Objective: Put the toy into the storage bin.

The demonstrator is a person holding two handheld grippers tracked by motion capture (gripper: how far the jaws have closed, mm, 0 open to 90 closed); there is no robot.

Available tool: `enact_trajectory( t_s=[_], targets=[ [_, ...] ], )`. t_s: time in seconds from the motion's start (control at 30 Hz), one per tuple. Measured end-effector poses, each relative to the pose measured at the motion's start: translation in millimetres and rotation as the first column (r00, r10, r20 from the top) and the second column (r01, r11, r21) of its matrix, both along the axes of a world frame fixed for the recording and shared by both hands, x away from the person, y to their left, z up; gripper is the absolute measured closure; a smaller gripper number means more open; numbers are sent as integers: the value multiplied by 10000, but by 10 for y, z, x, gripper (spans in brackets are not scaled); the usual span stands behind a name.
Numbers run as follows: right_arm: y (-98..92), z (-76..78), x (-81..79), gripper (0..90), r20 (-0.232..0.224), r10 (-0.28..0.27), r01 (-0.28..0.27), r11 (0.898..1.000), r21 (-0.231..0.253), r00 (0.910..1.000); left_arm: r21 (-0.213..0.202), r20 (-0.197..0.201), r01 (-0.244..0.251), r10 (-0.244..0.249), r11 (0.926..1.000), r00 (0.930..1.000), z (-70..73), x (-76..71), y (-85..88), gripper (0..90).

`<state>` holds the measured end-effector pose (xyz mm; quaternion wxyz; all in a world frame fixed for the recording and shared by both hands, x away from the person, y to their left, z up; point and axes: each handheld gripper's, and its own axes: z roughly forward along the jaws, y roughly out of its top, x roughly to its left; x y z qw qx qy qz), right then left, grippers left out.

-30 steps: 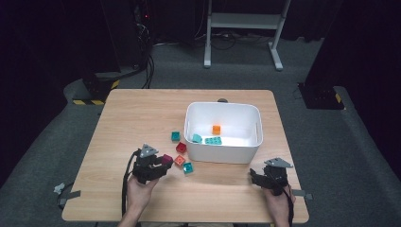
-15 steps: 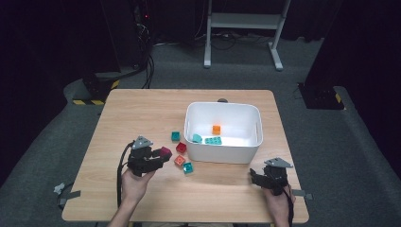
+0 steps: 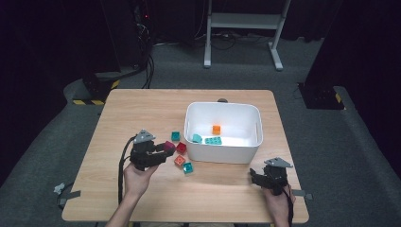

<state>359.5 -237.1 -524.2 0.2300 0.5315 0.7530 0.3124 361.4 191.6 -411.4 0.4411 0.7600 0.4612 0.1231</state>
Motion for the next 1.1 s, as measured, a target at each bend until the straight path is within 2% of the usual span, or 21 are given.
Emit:
enact_trajectory(
  t_s=[0.27, 0.5, 0.67, 0.73, 0.83, 1.1],
  targets=[
    [0, 0, 0, 200, -1, -1, 1, 10000, -3, 10000, -95, 271, 451, -448, 9989, 9986, 149, 79, -102, 586],
    [0, 0, 0, 200, -1, -1, 1, 10000, -4, 10000, -299, 222, 735, -729, 9968, 9971, 225, 197, -194, 586],
    [0, 0, 0, 200, 0, 1, -1, 10000, -5, 10000, -314, 279, 863, -854, 9958, 9960, 297, 264, -258, 585],
    [1, 0, -1, 200, -2, -4, 4, 10000, -4, 10000, -160, 401, 884, -877, 9960, 9953, 329, 277, -300, 585],
    [0, 0, -1, 200, -1, -1, 1, 10000, -4, 10000, -316, 510, 1006, -989, 9944, 9938, 372, 294, -352, 585],
    [1, 0, -1, 200, 2, 3, -3, 10000, -7, 10000, -160, 577, 1306, -1295, 9913, 9899, 474, 393, -507, 585]
  ],
)
